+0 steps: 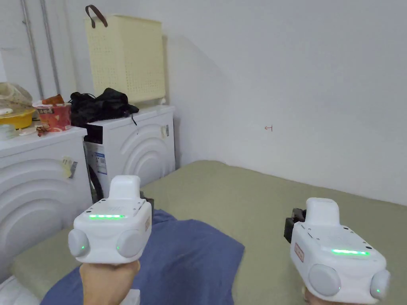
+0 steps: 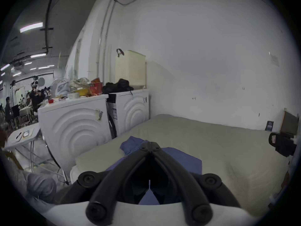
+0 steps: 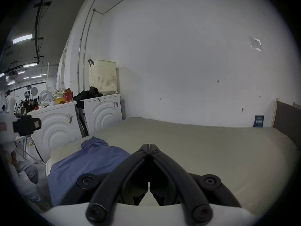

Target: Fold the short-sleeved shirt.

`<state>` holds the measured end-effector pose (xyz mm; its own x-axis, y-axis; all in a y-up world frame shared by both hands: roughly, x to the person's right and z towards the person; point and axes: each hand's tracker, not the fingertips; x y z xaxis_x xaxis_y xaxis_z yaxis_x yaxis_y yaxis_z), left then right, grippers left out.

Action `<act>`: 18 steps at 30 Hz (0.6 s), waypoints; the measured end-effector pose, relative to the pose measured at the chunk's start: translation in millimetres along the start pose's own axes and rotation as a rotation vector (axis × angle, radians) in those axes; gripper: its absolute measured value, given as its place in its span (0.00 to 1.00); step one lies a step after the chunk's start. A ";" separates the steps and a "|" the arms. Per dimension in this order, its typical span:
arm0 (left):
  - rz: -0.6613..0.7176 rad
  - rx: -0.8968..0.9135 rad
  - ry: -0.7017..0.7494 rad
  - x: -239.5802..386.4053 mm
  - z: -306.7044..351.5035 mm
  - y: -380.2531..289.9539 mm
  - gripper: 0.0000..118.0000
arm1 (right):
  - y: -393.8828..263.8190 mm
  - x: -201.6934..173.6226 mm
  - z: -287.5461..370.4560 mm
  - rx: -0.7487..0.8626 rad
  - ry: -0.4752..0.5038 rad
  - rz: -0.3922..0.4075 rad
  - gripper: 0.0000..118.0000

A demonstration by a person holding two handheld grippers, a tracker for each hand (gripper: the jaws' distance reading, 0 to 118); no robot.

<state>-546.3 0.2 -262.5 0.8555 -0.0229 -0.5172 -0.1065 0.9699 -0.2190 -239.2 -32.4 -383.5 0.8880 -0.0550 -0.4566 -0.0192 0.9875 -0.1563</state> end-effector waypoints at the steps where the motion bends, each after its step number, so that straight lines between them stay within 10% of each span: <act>1: -0.028 -0.009 -0.011 3.2 -16.0 5.7 0.00 | 0.1 -3.5 -8.9 0.013 0.001 0.022 0.00; 14: -0.162 -0.908 -0.398 63.8 -262.7 1.4 0.04 | -38.1 -12.0 -89.1 0.012 0.135 0.130 0.00; 15: -0.191 -1.025 -0.404 73.6 -263.9 -19.7 0.21 | -45.6 -8.6 -91.4 0.002 0.140 0.137 0.00; 16: -0.224 -1.127 -0.405 82.9 -268.9 -39.8 0.68 | -52.2 -6.1 -92.9 -0.009 0.150 0.147 0.00; 18: -0.263 -1.206 -0.442 97.4 -270.1 -78.0 0.79 | -64.7 -0.5 -99.0 -0.057 0.176 0.145 0.00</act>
<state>-591.5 -143.1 -519.2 0.9884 0.1272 -0.0829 -0.0981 0.1182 -0.9881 -283.9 -110.9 -459.8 0.7801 0.0565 -0.6230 -0.1706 0.9774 -0.1250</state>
